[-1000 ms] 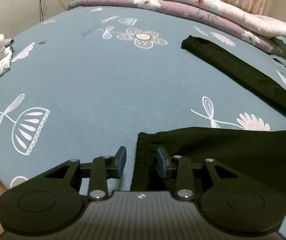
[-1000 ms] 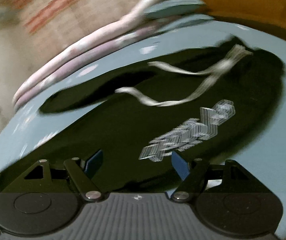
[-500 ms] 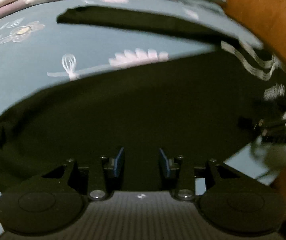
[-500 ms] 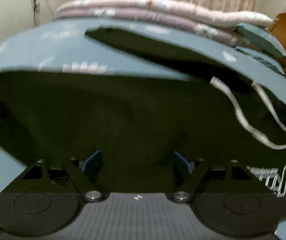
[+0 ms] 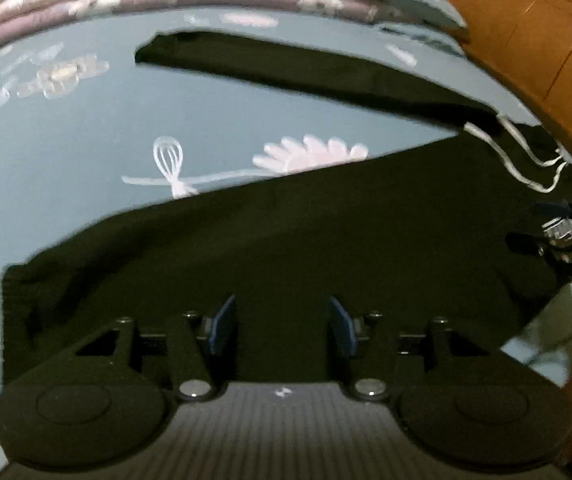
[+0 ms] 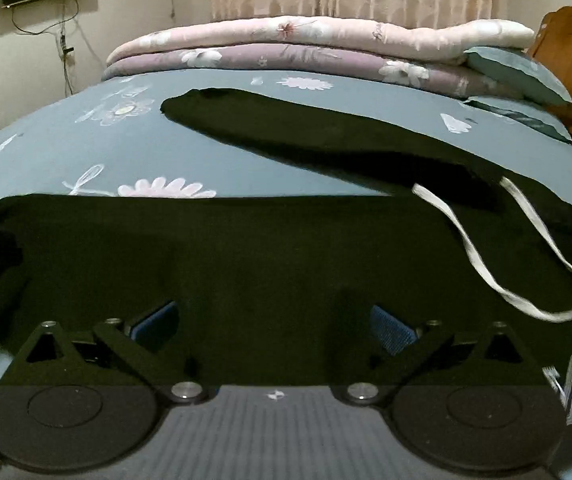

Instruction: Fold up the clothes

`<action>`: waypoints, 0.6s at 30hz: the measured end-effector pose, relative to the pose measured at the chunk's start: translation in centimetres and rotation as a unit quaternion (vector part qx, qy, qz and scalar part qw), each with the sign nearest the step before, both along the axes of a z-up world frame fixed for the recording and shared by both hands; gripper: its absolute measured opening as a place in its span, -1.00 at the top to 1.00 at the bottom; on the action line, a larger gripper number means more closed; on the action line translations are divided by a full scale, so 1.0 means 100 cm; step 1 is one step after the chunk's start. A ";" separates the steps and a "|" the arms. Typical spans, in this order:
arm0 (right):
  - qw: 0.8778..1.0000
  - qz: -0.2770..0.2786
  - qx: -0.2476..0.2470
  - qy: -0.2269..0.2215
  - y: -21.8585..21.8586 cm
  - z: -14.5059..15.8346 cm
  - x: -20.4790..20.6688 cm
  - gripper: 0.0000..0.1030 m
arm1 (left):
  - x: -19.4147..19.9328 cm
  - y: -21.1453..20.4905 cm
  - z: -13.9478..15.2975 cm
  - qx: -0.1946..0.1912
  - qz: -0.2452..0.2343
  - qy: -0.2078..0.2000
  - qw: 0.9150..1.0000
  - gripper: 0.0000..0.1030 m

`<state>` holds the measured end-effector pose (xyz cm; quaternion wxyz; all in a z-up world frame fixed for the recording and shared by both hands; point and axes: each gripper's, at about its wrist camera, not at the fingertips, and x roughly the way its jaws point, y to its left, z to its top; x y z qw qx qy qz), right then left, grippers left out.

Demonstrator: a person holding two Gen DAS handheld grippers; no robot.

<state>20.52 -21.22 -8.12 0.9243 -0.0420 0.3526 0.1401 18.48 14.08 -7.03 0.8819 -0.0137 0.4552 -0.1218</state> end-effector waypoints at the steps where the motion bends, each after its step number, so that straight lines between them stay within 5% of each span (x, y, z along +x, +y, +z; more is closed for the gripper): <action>1: 1.000 -0.002 -0.005 0.011 0.002 -0.006 0.005 -1.00 | -0.003 0.000 -0.004 0.004 -0.001 -0.002 1.000 -0.01; 7: 0.999 0.007 -0.008 0.038 -0.003 -0.025 0.001 -1.00 | -0.016 0.004 0.004 -0.005 -0.019 0.031 0.999 -0.19; 9: 0.999 0.000 -0.006 0.046 -0.007 -0.020 0.002 -1.00 | -0.007 -0.001 0.016 -0.014 -0.024 0.010 1.000 -0.19; 15: 0.998 -0.031 0.000 0.050 -0.009 -0.016 0.013 -1.00 | 0.059 -0.034 0.018 -0.142 -0.072 -0.003 0.987 -0.19; 18: 0.998 -0.043 -0.003 0.051 -0.007 -0.021 0.014 -1.00 | 0.081 -0.047 -0.002 -0.139 -0.074 0.032 0.987 -0.19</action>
